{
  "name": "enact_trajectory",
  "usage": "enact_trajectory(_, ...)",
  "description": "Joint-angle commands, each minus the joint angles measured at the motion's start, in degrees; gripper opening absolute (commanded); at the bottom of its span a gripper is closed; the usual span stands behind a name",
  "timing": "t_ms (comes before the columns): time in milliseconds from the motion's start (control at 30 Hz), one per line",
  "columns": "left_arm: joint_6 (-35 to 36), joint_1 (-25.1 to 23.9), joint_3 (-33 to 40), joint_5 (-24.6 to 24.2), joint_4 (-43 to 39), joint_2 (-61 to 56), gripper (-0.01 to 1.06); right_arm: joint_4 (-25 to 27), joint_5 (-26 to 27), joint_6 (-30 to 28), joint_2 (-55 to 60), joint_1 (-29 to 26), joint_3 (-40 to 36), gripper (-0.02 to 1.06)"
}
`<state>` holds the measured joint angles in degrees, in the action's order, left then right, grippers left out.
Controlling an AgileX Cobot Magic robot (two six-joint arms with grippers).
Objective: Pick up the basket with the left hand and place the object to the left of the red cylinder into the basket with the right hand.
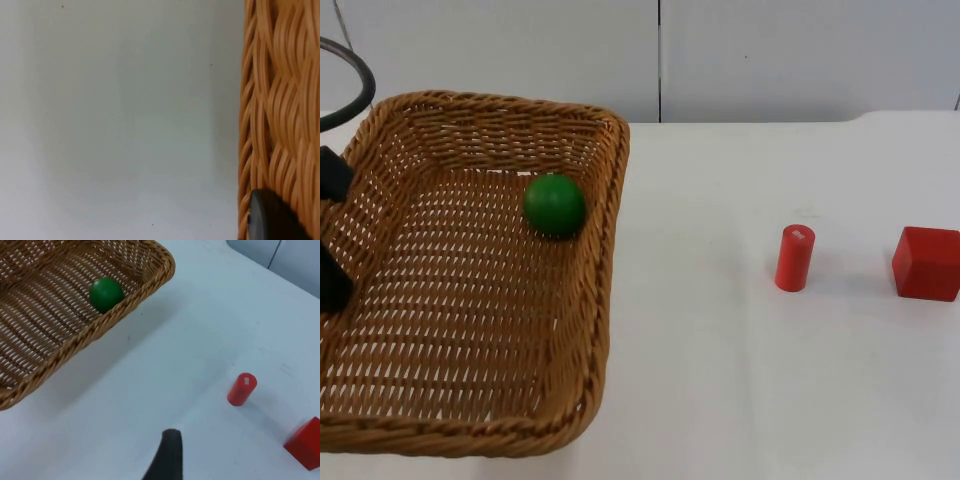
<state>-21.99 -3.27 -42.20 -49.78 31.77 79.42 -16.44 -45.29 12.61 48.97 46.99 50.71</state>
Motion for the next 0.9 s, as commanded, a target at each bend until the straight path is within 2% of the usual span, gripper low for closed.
enact_trajectory(0,-0.22,-0.19,-0.07,0.42,1.99,-0.55,0.0,-0.35,0.52,0.37,-3.07,0.02,-1.92,0.73)
enact_trajectory(200,-0.22,-0.19,-0.07,0.65,3.69,-0.55,0.0,-0.47,0.65,0.37,-5.92,0.02,-3.42,0.73)
enact_trajectory(467,-0.95,-0.05,-0.32,4.3,7.4,0.67,0.0,-0.59,1.68,0.42,-5.82,0.02,-3.36,0.73)
enact_trajectory(567,-3.38,1.17,-0.72,5.24,10.0,3.33,0.0,-0.59,1.83,0.42,-5.82,0.02,-3.36,0.73)
enact_trajectory(700,-4.32,5.55,-3.31,10.43,12.23,11.97,0.0,0.05,1.83,0.42,-5.82,0.02,-3.36,0.73)
enact_trajectory(767,-4.32,6.06,-3.9,10.97,12.37,12.75,0.0,0.16,1.83,0.42,-5.82,0.02,-3.36,0.73)
enact_trajectory(867,-4.32,9.05,-8.67,13.22,12.98,20.39,0.0,0.14,1.38,1.7,-5.82,0.02,-3.36,0.73)
